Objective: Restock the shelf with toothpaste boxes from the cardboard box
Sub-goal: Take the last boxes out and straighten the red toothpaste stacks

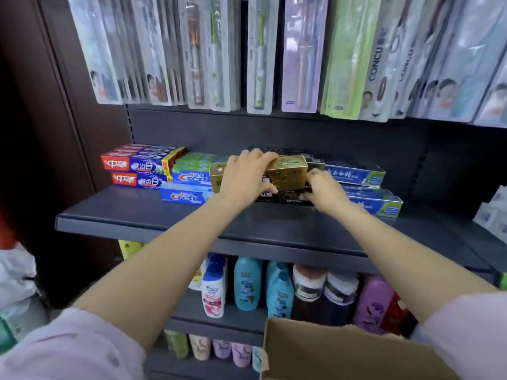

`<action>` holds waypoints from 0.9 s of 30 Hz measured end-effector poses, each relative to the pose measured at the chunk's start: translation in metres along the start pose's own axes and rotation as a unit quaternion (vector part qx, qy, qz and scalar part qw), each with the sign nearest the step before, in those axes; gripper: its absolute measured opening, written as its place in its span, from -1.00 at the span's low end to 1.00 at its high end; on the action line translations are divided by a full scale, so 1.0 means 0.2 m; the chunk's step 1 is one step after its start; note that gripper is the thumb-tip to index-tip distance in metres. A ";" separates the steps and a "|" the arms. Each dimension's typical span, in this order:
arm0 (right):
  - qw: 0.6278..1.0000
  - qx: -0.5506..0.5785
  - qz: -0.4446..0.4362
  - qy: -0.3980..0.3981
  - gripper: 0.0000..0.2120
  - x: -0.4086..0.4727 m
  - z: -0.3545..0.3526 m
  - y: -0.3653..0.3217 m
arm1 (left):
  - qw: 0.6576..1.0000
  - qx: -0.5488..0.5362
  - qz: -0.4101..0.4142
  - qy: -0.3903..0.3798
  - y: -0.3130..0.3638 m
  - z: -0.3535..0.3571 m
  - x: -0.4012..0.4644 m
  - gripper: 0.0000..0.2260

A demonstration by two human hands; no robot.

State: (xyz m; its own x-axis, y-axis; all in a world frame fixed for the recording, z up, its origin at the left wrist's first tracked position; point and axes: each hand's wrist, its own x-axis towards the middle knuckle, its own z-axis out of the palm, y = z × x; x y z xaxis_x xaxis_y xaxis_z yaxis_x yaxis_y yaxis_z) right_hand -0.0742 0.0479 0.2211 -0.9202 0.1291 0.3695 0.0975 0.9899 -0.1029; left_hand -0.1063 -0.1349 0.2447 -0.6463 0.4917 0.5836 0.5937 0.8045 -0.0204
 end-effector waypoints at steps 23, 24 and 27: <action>0.866 0.479 0.120 0.071 -0.60 0.12 0.05 0.11 | 0.994 -0.090 0.043 -0.051 -0.12 0.24 0.33 -0.19; 0.872 0.470 0.117 0.071 -0.60 0.13 0.06 0.11 | 0.993 -0.087 0.045 -0.060 -0.14 0.24 0.33 -0.22; 0.883 0.448 0.122 0.072 -0.54 0.15 0.06 0.12 | 0.993 -0.075 0.062 -0.065 -0.13 0.25 0.34 -0.30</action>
State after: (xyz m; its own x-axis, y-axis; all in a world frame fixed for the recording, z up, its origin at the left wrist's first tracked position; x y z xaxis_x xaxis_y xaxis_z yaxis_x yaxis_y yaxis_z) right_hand -0.1043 0.0752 0.2188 -0.8491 0.4016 0.3432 -0.1131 0.4965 -0.8607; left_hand -0.1897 -0.1066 0.2451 -0.6141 0.6313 0.4736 0.7312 0.6810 0.0403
